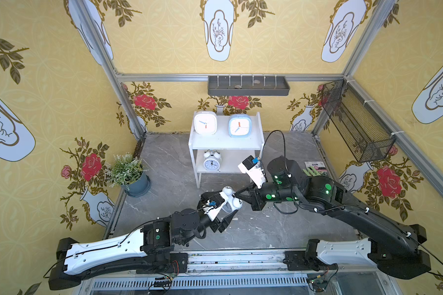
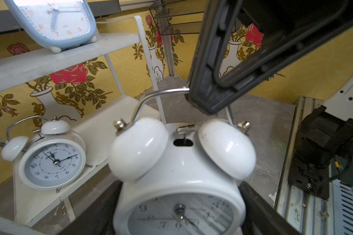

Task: Place the alarm clocks on the shelf by style
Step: Pick up the alarm from the center of the board.

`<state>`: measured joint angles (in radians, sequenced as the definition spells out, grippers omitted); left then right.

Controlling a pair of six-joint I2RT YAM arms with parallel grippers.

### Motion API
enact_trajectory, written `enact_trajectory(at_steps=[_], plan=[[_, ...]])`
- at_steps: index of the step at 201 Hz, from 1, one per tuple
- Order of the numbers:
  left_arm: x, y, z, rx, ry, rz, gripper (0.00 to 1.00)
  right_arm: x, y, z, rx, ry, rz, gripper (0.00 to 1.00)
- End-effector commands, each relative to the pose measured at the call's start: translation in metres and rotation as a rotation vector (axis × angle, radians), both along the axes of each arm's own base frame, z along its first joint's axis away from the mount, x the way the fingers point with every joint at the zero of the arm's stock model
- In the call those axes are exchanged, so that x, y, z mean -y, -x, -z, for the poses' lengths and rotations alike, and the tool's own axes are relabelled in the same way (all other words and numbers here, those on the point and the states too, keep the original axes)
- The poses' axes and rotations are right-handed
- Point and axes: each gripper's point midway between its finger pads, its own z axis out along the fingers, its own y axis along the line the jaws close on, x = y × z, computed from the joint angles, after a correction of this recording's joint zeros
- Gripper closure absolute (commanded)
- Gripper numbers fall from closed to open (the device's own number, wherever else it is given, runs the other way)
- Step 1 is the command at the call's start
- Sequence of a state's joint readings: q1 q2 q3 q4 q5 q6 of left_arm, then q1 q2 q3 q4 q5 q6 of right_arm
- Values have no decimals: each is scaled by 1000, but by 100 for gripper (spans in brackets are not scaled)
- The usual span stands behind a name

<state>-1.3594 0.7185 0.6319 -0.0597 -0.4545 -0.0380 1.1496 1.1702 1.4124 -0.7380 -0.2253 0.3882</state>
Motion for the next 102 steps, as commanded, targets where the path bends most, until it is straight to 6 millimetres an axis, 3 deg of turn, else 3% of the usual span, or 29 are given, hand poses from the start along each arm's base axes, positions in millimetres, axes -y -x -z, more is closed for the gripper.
enact_trajectory(at_steps=[1,70,102], plan=[[1,0,-8,6,46,-1,21,-7,-5,-16,48,-65,3,100],[1,-8,-8,-11,62,-54,27,-4,-14,-11,56,-42,55,100],[0,-11,-8,-20,75,-78,30,-3,-18,-10,63,-33,78,91]])
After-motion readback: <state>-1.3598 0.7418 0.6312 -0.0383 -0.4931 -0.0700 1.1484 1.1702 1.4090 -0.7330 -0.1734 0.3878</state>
